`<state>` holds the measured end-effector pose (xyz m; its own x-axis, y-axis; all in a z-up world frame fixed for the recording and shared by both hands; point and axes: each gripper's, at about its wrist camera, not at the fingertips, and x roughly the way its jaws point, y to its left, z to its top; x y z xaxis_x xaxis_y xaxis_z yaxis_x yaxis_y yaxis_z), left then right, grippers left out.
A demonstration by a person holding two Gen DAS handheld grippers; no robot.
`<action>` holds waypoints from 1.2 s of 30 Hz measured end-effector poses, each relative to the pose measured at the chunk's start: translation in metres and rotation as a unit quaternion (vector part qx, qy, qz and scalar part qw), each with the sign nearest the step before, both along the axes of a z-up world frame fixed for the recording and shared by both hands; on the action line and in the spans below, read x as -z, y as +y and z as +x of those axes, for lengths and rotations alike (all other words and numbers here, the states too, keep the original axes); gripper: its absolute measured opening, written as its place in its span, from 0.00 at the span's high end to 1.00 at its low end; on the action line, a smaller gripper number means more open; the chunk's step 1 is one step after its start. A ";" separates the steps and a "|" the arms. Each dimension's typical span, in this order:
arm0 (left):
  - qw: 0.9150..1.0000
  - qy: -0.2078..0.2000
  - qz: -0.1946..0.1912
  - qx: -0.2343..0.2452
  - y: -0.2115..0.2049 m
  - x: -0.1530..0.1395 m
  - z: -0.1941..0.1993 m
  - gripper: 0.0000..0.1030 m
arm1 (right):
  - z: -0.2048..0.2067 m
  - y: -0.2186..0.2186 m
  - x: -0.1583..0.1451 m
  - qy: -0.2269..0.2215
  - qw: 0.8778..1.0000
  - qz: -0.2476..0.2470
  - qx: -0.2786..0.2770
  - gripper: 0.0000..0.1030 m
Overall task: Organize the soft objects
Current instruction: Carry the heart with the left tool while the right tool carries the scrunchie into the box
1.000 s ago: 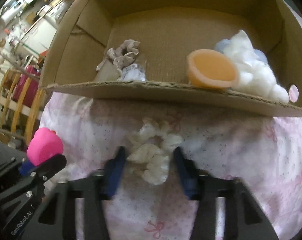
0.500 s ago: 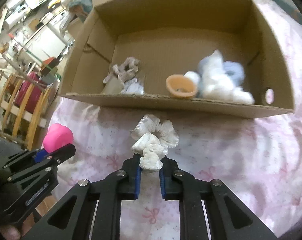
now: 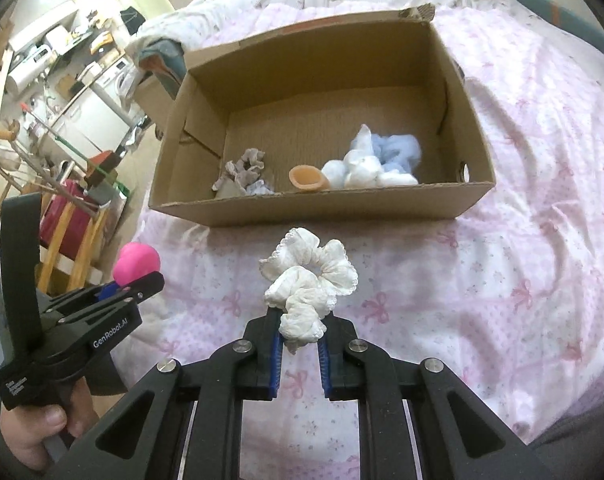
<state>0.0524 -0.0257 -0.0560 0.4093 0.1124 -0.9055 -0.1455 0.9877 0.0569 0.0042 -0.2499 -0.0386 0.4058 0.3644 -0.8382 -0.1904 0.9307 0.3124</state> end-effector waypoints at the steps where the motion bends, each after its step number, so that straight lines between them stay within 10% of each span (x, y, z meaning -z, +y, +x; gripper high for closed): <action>1: 1.000 -0.001 0.000 -0.001 0.000 -0.001 0.000 0.83 | 0.000 0.000 -0.001 -0.004 1.000 0.001 0.001 0.84; 20: 0.996 -0.076 -0.026 -0.046 0.022 -0.059 0.009 0.83 | 0.025 -0.044 -0.054 -0.072 0.990 0.106 0.056 0.84; 36: 0.990 -0.125 -0.007 0.063 -0.013 -0.087 0.094 0.83 | 0.101 -0.061 -0.045 -0.094 0.990 0.089 0.049 0.84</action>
<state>0.1463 -0.0391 0.0315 0.6304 0.0353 -0.7755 -0.0299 0.9993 0.0212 0.1050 -0.3106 0.0063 0.5892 0.4501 -0.6710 -0.1714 0.8812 0.4406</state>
